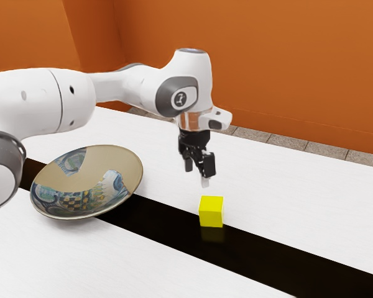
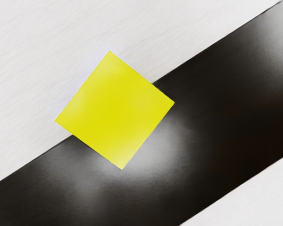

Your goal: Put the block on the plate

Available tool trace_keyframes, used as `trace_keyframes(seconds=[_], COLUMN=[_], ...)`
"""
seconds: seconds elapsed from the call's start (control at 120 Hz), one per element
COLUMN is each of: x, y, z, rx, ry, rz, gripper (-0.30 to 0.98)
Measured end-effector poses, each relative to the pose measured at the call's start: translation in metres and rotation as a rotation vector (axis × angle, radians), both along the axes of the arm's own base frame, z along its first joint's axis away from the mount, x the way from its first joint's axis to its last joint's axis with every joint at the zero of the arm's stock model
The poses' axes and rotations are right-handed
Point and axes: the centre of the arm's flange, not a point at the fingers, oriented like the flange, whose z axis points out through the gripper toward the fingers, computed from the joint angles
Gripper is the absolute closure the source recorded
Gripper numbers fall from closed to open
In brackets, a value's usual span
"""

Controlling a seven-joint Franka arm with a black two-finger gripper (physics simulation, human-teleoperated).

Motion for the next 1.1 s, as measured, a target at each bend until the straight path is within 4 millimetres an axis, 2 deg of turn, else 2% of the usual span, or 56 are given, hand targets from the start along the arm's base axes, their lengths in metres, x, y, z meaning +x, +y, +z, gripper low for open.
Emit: trace_keyframes(seconds=[0.117,0.233,0.383,0.692,0.867,1.1], x=[-0.004,-0.001,0.004,0.021,0.02,0.017], y=[-0.018,-0.022,-0.017,-0.003,-0.004,-0.006], z=[-0.04,-0.057,-0.069,-0.125,-0.135,-0.138], rx=[-0.012,-0.061,-0.083,-0.046,-0.046,-0.029], ry=[-0.017,-0.068,-0.094,-0.059,-0.045,-0.036], rz=[0.032,0.114,0.243,0.466,0.558,0.627], gripper=[0.0,0.0,0.0,0.0,0.01,0.21])
